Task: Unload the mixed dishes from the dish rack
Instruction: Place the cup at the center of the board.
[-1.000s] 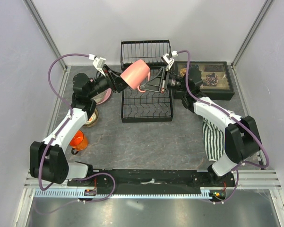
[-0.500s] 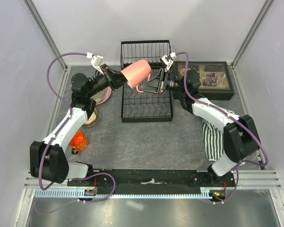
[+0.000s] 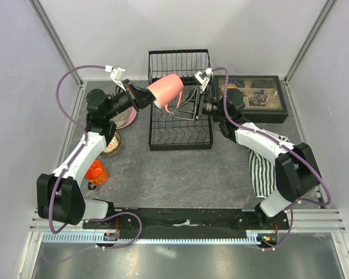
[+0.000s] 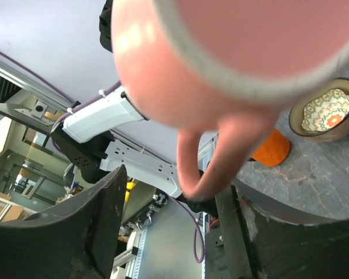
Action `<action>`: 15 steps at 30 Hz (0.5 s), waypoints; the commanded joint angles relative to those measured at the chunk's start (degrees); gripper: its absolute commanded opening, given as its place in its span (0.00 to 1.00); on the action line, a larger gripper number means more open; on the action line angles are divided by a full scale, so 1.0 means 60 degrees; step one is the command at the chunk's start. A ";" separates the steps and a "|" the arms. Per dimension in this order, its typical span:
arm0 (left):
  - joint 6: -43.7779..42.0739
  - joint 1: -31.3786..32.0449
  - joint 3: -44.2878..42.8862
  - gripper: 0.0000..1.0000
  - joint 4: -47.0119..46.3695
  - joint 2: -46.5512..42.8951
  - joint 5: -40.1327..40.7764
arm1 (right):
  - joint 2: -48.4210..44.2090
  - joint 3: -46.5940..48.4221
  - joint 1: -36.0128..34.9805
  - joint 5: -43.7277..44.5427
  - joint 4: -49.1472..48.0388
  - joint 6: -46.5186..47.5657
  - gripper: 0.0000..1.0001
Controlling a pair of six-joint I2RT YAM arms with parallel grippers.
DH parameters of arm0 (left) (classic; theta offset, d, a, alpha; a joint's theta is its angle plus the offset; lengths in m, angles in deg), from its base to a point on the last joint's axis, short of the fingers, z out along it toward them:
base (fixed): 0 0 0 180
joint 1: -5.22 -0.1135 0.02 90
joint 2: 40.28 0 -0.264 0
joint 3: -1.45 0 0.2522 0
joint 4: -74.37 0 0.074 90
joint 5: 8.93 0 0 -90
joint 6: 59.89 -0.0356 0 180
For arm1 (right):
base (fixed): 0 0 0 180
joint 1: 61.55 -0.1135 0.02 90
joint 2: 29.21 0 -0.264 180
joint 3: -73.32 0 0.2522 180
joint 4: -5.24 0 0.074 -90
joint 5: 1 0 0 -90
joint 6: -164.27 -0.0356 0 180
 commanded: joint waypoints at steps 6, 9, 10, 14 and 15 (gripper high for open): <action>-0.0311 -0.0830 -0.1087 0.02 0.1154 -0.0319 0.0207 | -0.0978 -0.0359 0.0009 -0.0366 0.0991 0.1654 0.71; -0.1965 -0.0845 -0.2052 0.02 0.3512 -0.0494 0.0324 | -0.1314 -0.0154 0.0053 -0.0250 0.2469 0.3029 0.71; -0.2941 -0.0845 -0.2244 0.02 0.4287 -0.0611 0.0484 | -0.1403 0.0035 0.0067 -0.0147 0.3431 0.3439 0.71; -0.5203 -0.0918 -0.2890 0.02 0.7380 -0.1035 0.0997 | -0.1799 0.0593 0.0082 0.0848 0.6249 0.6017 0.71; -0.5888 -0.0933 -0.3108 0.02 0.8516 -0.1109 0.1187 | -0.1886 0.0652 0.0082 0.0995 0.6470 0.6413 0.72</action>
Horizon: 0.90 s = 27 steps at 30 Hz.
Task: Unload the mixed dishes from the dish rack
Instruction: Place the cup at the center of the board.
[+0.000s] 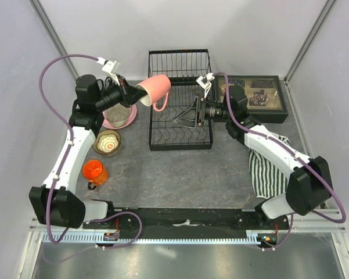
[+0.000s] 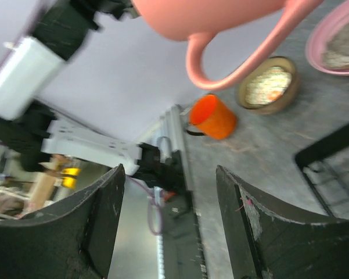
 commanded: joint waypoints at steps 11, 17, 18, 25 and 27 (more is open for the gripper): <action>-0.7231 -0.0172 -0.2818 0.02 1.0123 -0.0785 0.3259 | -0.0729 0.1139 0.0280 0.1550 0.3319 0.3346 0.71; -0.8565 -0.0289 -0.1574 0.02 1.1532 -0.1048 0.3846 | -0.0803 0.1124 0.0383 0.1609 0.3319 0.3229 0.72; -0.8783 -0.0304 -0.1181 0.01 1.1591 -0.1121 0.3948 | -0.0803 0.1124 0.0397 0.1580 0.3319 0.3214 0.72; -0.9649 -0.0670 0.0170 0.02 1.1885 -0.1283 0.4593 | -0.0876 0.0993 0.0427 0.1609 0.3232 0.3229 0.72; -0.9854 -0.0743 0.0462 0.01 1.1899 -0.1210 0.4579 | -0.0876 0.0978 0.0427 0.1624 0.3202 0.3199 0.72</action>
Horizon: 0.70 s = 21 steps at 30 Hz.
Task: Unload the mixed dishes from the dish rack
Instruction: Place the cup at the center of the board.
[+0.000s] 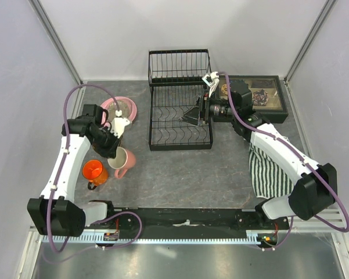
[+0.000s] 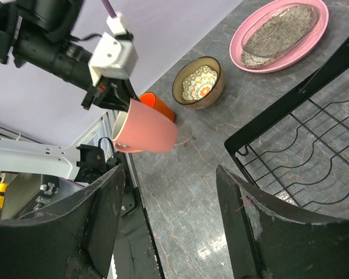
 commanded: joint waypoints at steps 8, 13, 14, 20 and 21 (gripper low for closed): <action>-0.1175 -0.0182 0.0830 0.01 -0.0137 0.0297 0.0406 | -0.0293 0.0085 0.0062 0.0098 -0.0292 0.0183 0.72; -0.1175 -0.0182 0.1299 0.01 -0.0576 0.0633 0.0727 | -0.0351 0.0026 0.0062 0.0112 -0.0306 0.0213 0.72; -0.1190 -0.0182 0.1416 0.02 -0.0693 0.0678 0.0772 | -0.0366 0.0026 0.0062 0.0112 -0.0306 0.0227 0.72; -0.1292 -0.0197 0.1622 0.02 -0.1074 0.1146 0.1138 | -0.0410 -0.0047 0.0077 0.0098 -0.0321 0.0242 0.72; -0.1307 -0.0182 0.1622 0.01 -0.1104 0.1234 0.1167 | -0.0425 -0.0062 0.0077 0.0098 -0.0321 0.0242 0.72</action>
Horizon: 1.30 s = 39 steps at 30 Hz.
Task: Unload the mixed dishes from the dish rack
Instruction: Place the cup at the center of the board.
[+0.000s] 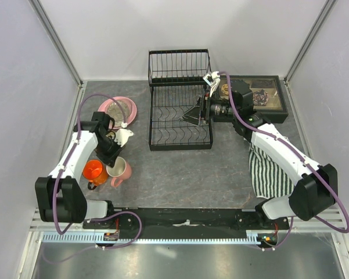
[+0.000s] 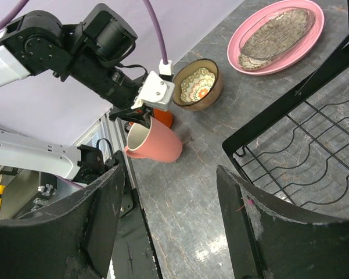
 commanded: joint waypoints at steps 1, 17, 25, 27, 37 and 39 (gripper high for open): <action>-0.0414 -0.0044 -0.0046 0.02 -0.0449 0.0200 0.0202 | -0.0359 -0.0058 0.0026 0.0069 -0.0314 0.0184 0.72; -0.0576 -0.0044 -0.0047 0.02 -0.0566 0.0889 0.0744 | -0.0389 -0.0161 0.0085 0.0200 -0.0314 0.0374 0.74; -0.0517 -0.0029 -0.0061 0.02 -0.0654 0.1153 0.0759 | -0.0403 -0.0161 0.0143 0.0361 -0.0167 0.0506 0.76; -0.0532 -0.0044 -0.0076 0.06 -0.0654 0.1197 0.0759 | -0.0389 -0.0146 0.0158 0.0361 -0.0153 0.0506 0.77; -0.0517 -0.0044 -0.0266 0.44 -0.0639 0.1021 0.0774 | -0.0359 -0.0190 0.0187 0.0391 -0.0138 0.0564 0.77; -0.0473 -0.0044 -0.0324 0.50 -0.0639 0.0933 0.0759 | -0.0374 -0.0176 0.0216 0.0405 -0.0109 0.0623 0.78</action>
